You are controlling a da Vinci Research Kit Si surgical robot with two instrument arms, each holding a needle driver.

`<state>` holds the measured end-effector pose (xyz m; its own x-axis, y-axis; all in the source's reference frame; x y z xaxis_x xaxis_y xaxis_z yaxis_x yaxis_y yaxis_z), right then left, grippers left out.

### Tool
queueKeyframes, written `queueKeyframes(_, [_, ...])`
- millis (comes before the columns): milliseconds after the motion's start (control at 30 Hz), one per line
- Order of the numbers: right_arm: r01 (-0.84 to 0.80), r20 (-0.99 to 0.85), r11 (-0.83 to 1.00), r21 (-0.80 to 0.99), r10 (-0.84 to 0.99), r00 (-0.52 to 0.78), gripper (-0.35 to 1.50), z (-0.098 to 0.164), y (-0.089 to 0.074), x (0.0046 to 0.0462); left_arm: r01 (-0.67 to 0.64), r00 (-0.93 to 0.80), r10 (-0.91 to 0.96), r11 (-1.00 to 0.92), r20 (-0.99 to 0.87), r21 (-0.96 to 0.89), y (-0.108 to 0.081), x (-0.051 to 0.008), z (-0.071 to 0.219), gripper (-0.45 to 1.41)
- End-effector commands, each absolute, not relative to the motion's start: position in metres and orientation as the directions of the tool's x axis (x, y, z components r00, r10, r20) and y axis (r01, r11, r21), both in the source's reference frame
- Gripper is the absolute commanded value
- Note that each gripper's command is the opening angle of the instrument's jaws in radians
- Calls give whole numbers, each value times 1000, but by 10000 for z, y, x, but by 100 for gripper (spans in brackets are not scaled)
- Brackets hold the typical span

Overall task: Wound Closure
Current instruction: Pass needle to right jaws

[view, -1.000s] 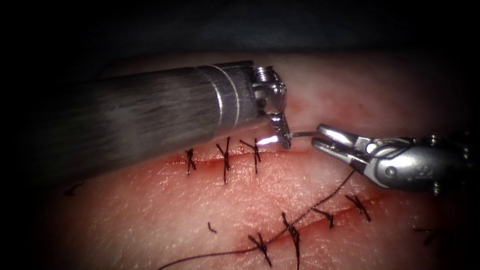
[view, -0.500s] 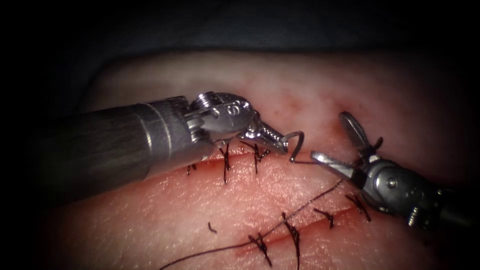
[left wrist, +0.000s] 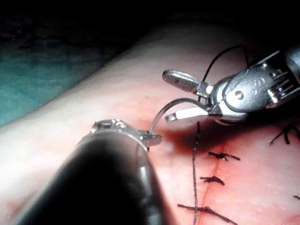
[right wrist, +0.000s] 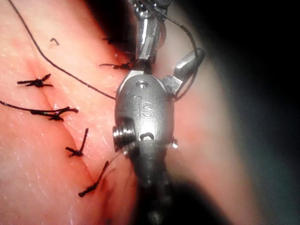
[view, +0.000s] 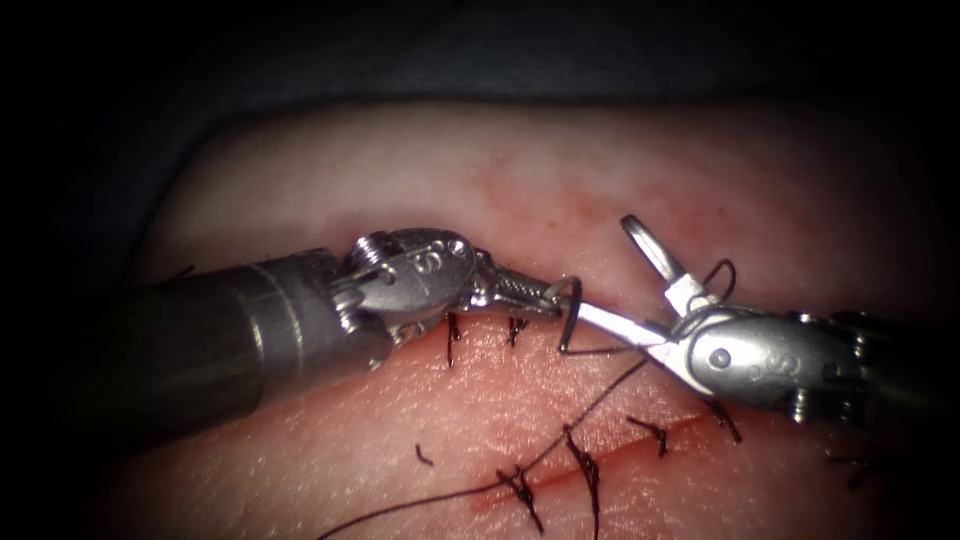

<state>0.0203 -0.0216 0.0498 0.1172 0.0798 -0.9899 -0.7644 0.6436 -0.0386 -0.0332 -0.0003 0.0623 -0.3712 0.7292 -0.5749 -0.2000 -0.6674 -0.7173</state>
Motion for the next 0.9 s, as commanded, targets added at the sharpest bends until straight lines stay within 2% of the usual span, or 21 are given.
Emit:
queueKeyframes(33, [-763, -990, 644, -54, 64, 124, 120, 499, -210, 216, -201, -370, 728, -670, -578, -715, 4, -339, 625, -45])
queueKeyframes(200, [-747, -989, 660, -83, 35, 141, 120, 494, -212, 225, -205, -370, 729, -668, -576, -715, 6, -339, 628, -45])
queueKeyframes(333, [-733, -987, 671, -113, 11, 162, 113, 492, -214, 232, -206, -370, 728, -670, -577, -713, 4, -340, 630, -45])
queueKeyframes(467, [-726, -983, 674, -138, -3, 184, 98, 492, -214, 235, -207, -368, 729, -670, -578, -713, 3, -339, 630, -45])
queueKeyframes(500, [-714, -980, 682, -156, -16, 198, 86, 492, -214, 236, -206, -371, 728, -670, -577, -713, 3, -339, 630, -45])
queueKeyframes(600, [-708, -976, 683, -179, -34, 213, 76, 492, -213, 237, -206, -371, 728, -670, -577, -713, 2, -339, 630, -45])
queueKeyframes(667, [-693, -972, 692, -201, -55, 227, 57, 491, -213, 239, -206, -376, 726, -671, -575, -712, 2, -339, 630, -45])
queueKeyframes(700, [-683, -970, 699, -211, -66, 233, 29, 490, -213, 240, -205, -379, 725, -672, -575, -712, 2, -340, 630, -45])
queueKeyframes(733, [-663, -967, 715, -220, -73, 243, -35, 489, -213, 241, -208, -382, 724, -672, -574, -711, 2, -340, 630, -45])
queueKeyframes(900, [-595, -960, 774, -218, -61, 273, -35, 488, -213, 243, -204, -400, 719, -675, -569, -709, -1, -339, 631, -45])
